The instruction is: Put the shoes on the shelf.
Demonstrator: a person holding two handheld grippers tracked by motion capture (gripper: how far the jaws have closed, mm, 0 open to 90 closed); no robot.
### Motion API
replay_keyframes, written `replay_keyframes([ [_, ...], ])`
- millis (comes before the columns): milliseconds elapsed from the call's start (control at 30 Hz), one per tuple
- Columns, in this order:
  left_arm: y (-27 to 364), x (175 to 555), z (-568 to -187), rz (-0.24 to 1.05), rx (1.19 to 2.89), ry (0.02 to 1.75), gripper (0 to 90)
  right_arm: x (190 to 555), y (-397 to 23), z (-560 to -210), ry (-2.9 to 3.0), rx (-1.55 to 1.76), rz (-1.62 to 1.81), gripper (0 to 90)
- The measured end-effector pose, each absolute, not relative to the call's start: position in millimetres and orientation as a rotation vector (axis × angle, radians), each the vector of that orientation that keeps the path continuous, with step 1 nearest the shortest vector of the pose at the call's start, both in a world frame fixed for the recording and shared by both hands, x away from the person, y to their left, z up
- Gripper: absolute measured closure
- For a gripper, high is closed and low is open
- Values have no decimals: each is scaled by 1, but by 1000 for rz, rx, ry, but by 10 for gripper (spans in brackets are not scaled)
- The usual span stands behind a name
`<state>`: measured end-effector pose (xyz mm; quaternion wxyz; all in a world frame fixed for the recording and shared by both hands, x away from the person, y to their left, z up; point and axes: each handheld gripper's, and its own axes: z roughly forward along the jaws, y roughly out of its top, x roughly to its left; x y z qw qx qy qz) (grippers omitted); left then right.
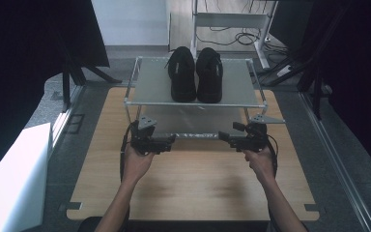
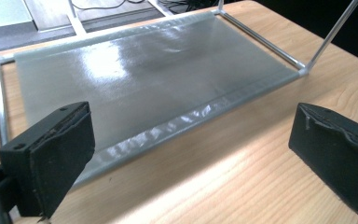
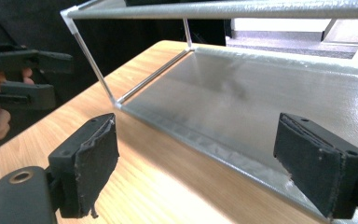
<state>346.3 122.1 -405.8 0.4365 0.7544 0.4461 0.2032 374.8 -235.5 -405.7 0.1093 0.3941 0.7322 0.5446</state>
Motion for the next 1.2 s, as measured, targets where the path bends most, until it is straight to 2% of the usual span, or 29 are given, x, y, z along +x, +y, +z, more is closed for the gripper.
replay_keyframes([
  [133,127,339,-409,514,1890,1107,0,370,-238,-406,2173,1134,1577,129],
  [600,149,304,-418,484,1898,1064,0,339,-259,-418,2262,1071,1380,0],
  [1200,156,273,-449,505,1911,1053,0,307,-295,-438,2206,1152,1318,0],
])
